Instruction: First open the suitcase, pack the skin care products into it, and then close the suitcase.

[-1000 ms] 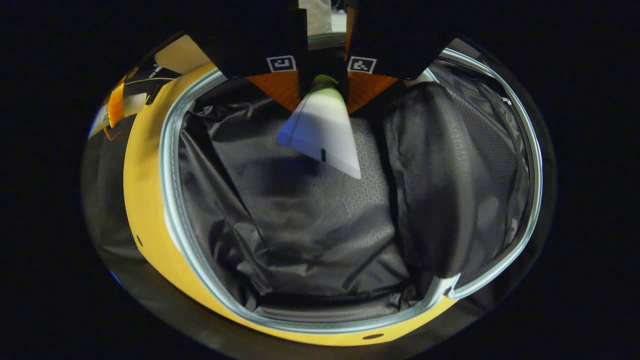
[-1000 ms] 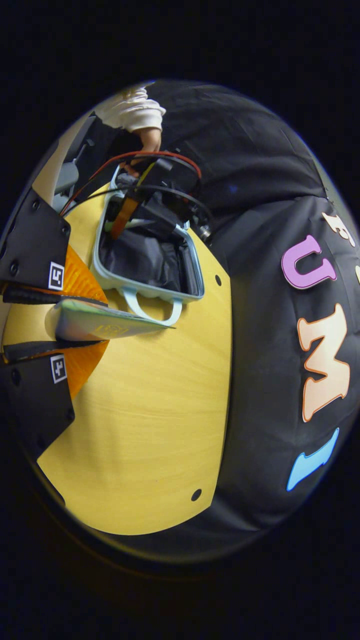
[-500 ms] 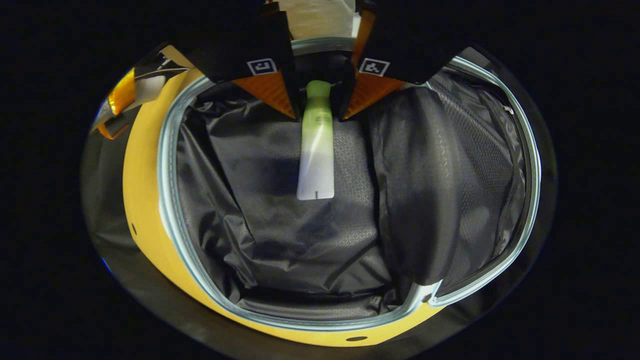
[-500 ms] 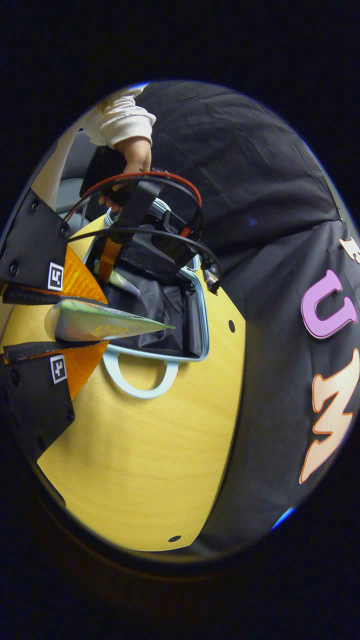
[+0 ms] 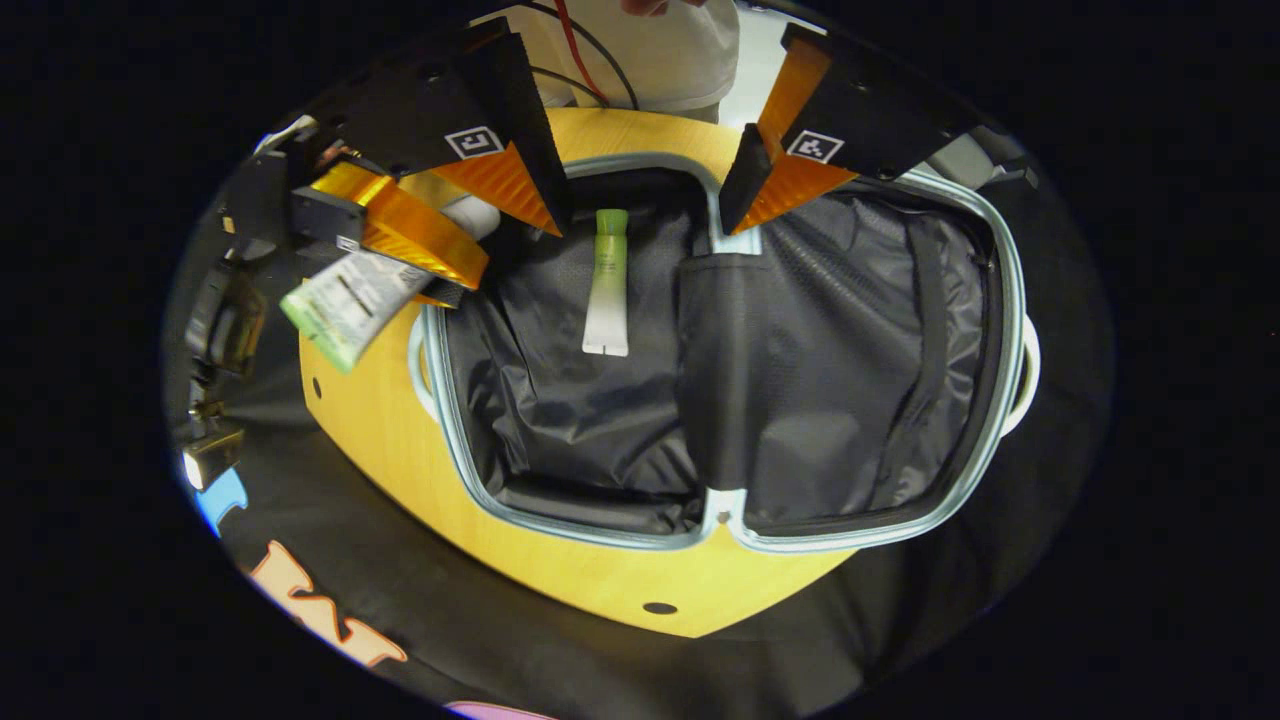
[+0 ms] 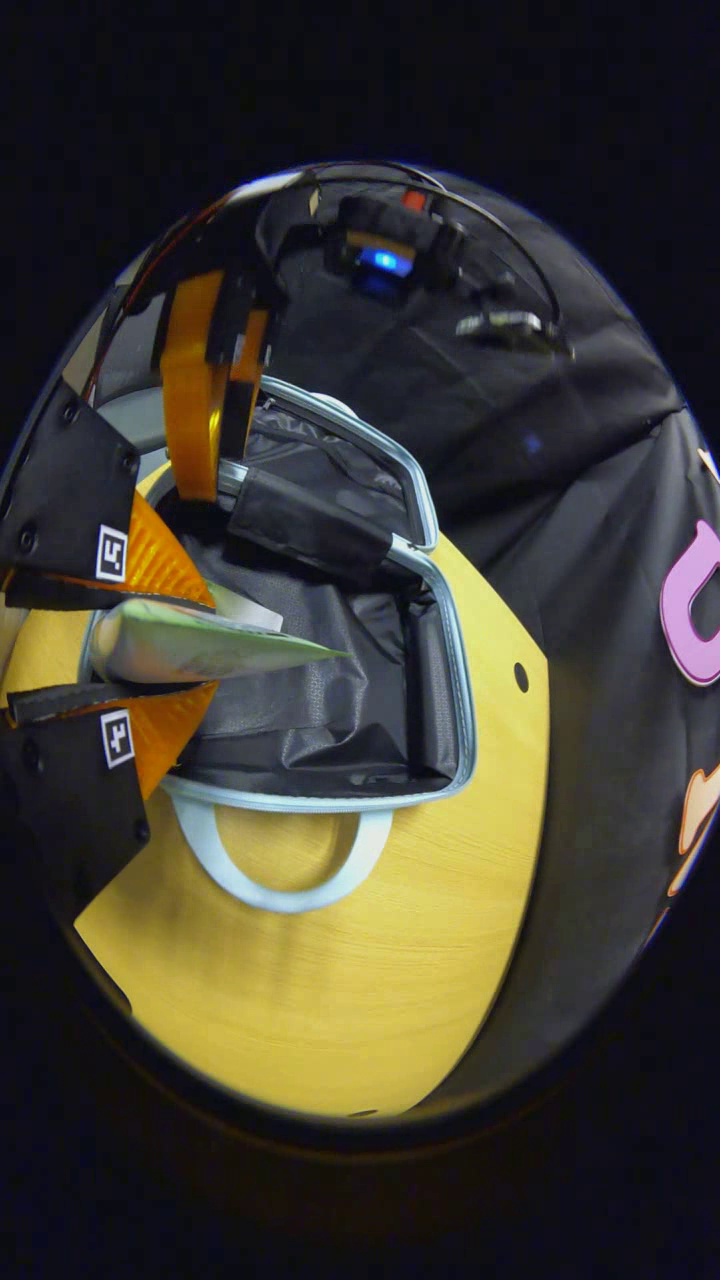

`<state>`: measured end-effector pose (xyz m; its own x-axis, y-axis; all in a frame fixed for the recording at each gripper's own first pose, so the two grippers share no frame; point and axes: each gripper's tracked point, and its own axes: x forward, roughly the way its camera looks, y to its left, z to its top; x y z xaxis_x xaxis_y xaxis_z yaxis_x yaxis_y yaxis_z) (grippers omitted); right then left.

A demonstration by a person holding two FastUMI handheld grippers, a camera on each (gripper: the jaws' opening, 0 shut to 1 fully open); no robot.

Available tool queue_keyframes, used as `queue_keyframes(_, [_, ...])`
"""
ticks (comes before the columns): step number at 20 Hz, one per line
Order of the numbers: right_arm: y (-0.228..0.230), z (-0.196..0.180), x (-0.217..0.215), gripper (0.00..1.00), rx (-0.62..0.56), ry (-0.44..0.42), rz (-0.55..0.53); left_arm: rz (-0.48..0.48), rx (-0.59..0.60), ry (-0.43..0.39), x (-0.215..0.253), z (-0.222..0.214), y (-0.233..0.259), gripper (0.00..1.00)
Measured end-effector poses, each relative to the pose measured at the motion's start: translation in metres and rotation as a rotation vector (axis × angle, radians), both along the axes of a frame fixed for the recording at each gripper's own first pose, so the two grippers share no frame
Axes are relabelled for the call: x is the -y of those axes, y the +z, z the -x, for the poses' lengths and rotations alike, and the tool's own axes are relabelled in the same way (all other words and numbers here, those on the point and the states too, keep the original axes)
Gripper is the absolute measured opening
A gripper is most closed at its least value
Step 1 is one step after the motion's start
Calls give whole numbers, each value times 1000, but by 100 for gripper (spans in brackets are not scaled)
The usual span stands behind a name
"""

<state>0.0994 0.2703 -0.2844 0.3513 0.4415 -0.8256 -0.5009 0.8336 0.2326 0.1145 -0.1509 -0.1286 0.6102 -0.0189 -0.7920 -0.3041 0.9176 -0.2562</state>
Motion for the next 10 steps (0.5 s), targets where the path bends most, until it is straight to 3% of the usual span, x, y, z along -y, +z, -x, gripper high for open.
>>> queue_keyframes(1, [-5,-2,-2,28,-2,-3,8,5,10,16,-6,4,4,87])
queue_keyframes(3, [-15,-5,-2,34,-3,-16,28,10,32,38,-16,7,11,87])
queue_keyframes(5, [-18,-8,-2,33,-1,-31,38,21,48,56,-24,9,17,87])
queue_keyframes(8, [-7,-14,-6,29,13,-68,-10,39,66,80,-37,14,24,87])
queue_keyframes(10, [9,-17,-2,48,28,-97,-43,45,79,92,-49,19,30,88])
